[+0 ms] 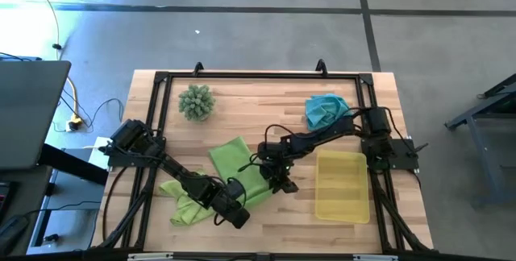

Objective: Roll microfiber towels into tight, uniform cylinder then place into a basket
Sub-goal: Roll the green cloth

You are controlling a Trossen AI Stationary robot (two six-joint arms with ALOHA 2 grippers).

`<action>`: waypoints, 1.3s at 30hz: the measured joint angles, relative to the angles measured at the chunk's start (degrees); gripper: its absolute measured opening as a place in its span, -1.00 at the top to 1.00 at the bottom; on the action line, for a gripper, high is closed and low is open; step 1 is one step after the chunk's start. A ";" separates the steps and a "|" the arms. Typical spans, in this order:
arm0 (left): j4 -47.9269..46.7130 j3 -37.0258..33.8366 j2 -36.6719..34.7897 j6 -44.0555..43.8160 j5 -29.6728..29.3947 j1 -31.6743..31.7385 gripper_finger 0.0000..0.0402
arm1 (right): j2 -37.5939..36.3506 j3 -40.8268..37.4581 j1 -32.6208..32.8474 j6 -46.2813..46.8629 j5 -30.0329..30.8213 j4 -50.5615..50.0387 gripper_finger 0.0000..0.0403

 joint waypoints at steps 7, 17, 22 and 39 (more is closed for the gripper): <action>-0.19 -0.02 0.01 0.29 0.85 0.72 0.89 | -8.80 -0.47 1.95 -13.04 12.75 -8.92 0.29; -0.24 -0.04 0.01 2.69 2.56 1.48 0.89 | -10.47 -6.39 12.82 -24.16 18.26 8.52 0.49; -0.28 -0.04 0.03 3.15 2.45 1.46 0.88 | -8.18 -8.38 14.01 -21.60 23.99 13.06 0.57; -0.15 -0.09 0.07 2.70 1.99 1.48 0.88 | -7.59 -8.34 12.37 -19.40 29.21 15.24 0.58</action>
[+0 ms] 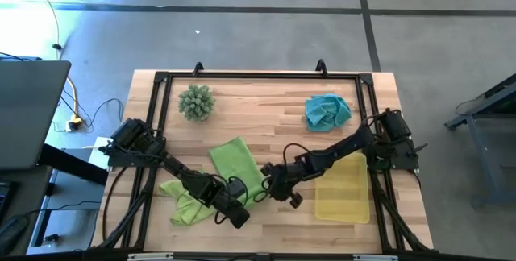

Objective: Roll microfiber towels into tight, uniform cylinder then place into a basket
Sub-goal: Roll the green cloth

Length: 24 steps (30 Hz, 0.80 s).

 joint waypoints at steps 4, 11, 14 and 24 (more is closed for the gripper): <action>0.07 0.00 0.02 -0.01 -0.59 -0.01 0.88 | 0.00 0.02 -0.92 -0.02 -0.27 -0.02 0.55; 0.18 -0.02 0.02 -0.01 -1.19 -0.02 0.88 | 0.90 0.07 -1.53 0.00 -1.19 0.28 0.30; 0.19 -0.02 0.02 -0.01 -1.23 -0.02 0.88 | 1.96 0.07 -1.51 -0.90 -0.26 0.22 0.22; 0.19 -0.02 0.04 0.47 -1.36 0.00 0.88 | -5.32 2.46 -0.62 7.43 7.95 -13.95 0.26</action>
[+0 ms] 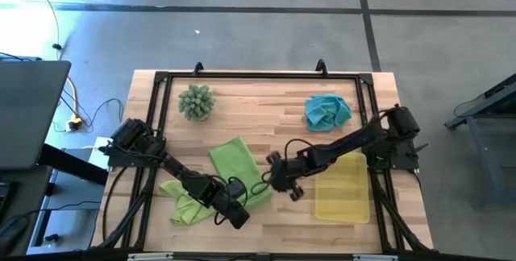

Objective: Roll microfiber towels into tight, uniform cylinder then place into a basket
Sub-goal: Roll the green cloth

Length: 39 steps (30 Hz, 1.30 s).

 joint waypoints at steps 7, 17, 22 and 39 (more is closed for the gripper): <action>0.45 -0.02 0.00 0.99 0.10 0.00 0.88 | 0.45 -3.25 3.33 3.06 -7.24 10.39 0.38; 0.71 -0.02 -0.02 1.03 0.15 0.01 0.88 | 3.37 -6.02 4.54 6.10 -6.16 17.76 0.39; 0.94 -0.03 -0.02 1.03 0.17 0.02 0.88 | 5.81 -6.00 4.56 6.00 -5.35 19.33 0.39; 0.97 -0.02 -0.02 1.04 0.09 0.01 0.88 | 7.61 -6.00 3.66 -0.88 0.91 23.56 0.38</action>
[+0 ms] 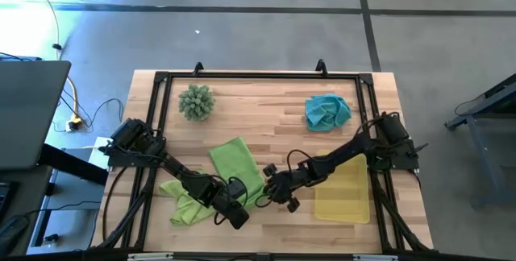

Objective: Roll microfiber towels into tight, uniform cylinder then place into a basket
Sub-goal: Roll the green cloth

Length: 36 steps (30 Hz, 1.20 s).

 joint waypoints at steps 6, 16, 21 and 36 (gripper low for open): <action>0.18 0.00 0.02 -0.01 -0.22 -0.01 0.88 | 2.34 0.11 -0.40 -0.65 0.61 1.63 0.32; 0.56 0.02 0.04 0.53 -0.17 -0.01 0.85 | 3.42 0.13 -1.32 0.50 0.62 2.30 0.18; -0.05 0.37 -0.20 3.46 -0.11 -0.01 0.77 | 5.75 0.32 -2.75 3.52 -0.91 3.21 0.29; -23.13 11.37 -0.81 17.60 -0.27 0.02 0.49 | 6.75 0.42 -4.19 15.19 -2.99 3.56 0.94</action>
